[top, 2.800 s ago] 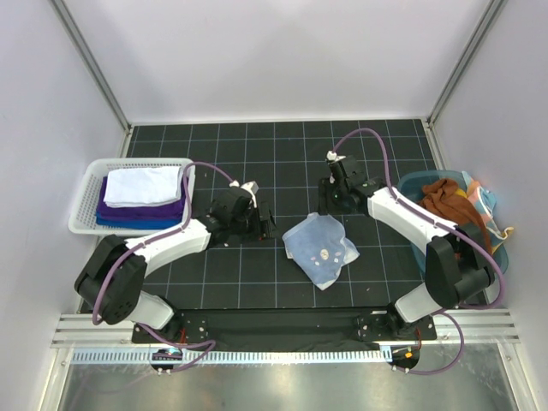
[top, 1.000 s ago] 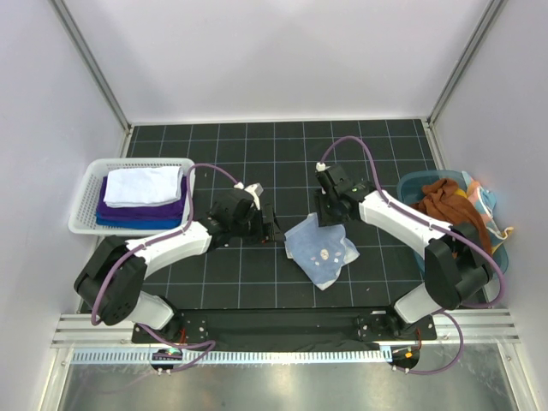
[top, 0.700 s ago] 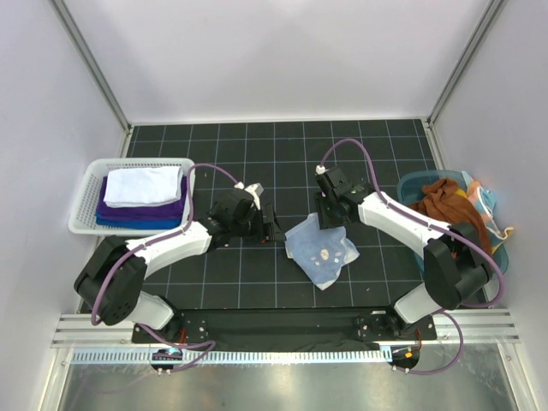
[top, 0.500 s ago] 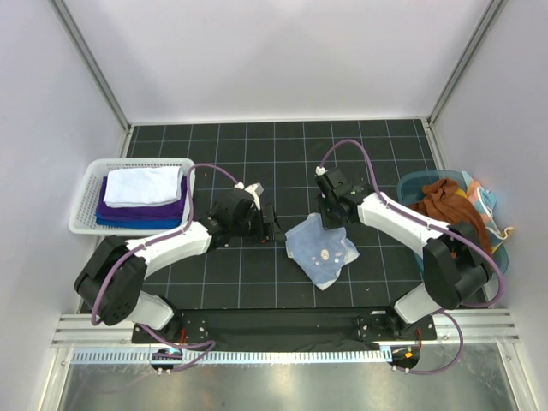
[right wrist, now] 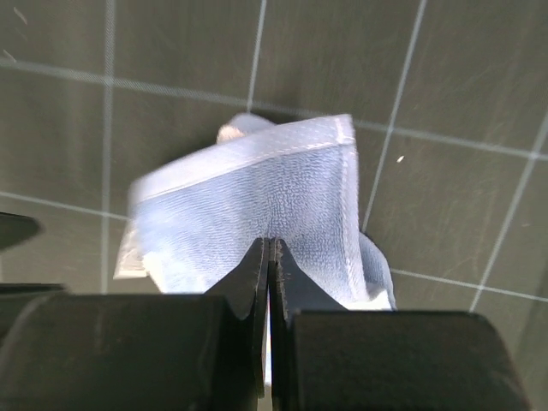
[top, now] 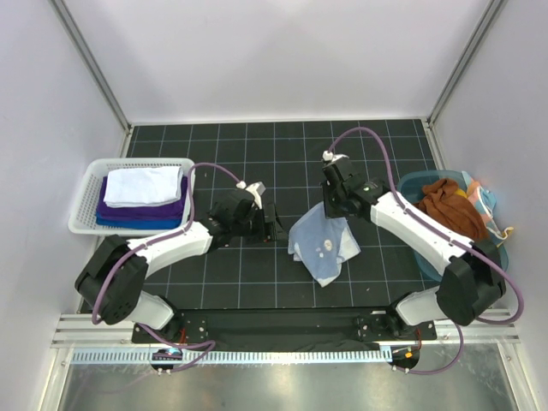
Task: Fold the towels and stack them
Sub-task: Flatten out the crumpled towel
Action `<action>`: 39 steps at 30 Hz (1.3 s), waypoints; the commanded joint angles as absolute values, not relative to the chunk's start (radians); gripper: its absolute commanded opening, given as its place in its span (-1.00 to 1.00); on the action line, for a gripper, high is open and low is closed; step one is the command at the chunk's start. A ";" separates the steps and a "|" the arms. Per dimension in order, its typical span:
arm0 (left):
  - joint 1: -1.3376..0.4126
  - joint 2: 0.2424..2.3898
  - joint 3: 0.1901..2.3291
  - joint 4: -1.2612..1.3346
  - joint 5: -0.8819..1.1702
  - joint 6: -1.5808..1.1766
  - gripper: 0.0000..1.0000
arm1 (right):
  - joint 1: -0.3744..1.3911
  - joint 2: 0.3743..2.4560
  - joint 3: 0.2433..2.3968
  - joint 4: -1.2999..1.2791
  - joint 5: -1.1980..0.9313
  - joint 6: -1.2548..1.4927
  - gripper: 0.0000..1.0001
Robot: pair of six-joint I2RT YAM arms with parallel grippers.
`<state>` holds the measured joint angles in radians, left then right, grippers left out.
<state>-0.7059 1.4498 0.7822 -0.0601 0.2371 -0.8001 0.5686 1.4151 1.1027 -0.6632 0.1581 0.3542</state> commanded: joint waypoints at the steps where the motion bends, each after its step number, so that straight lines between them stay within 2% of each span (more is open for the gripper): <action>1: -0.710 1.460 0.790 -0.005 0.259 -0.764 0.44 | 0.574 1.342 1.192 -0.687 0.233 0.382 -0.98; 11: -0.710 1.571 0.862 0.032 0.281 -0.730 0.43 | 0.574 1.339 1.267 -0.729 0.293 0.380 -0.98; 17: -0.710 1.709 0.952 0.011 0.241 -0.833 0.33 | 0.574 1.339 1.255 -0.749 0.360 0.388 -0.98; 22: -0.719 1.785 1.026 0.003 0.195 -0.916 0.24 | 0.572 1.344 1.210 -0.759 0.465 0.411 -0.98; 32: -0.745 1.900 1.156 -0.104 0.100 -0.994 0.13 | 0.511 1.390 1.108 -0.721 0.488 0.443 -0.98; 39: -0.782 1.891 1.152 -0.164 0.017 -1.058 0.07 | 0.428 1.416 1.052 -0.670 0.486 0.445 -0.98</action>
<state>-0.7570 1.9091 1.1431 -0.1020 0.0921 -1.0180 0.4458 1.4086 1.0626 -0.7208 0.4580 0.4263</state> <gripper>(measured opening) 0.534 0.045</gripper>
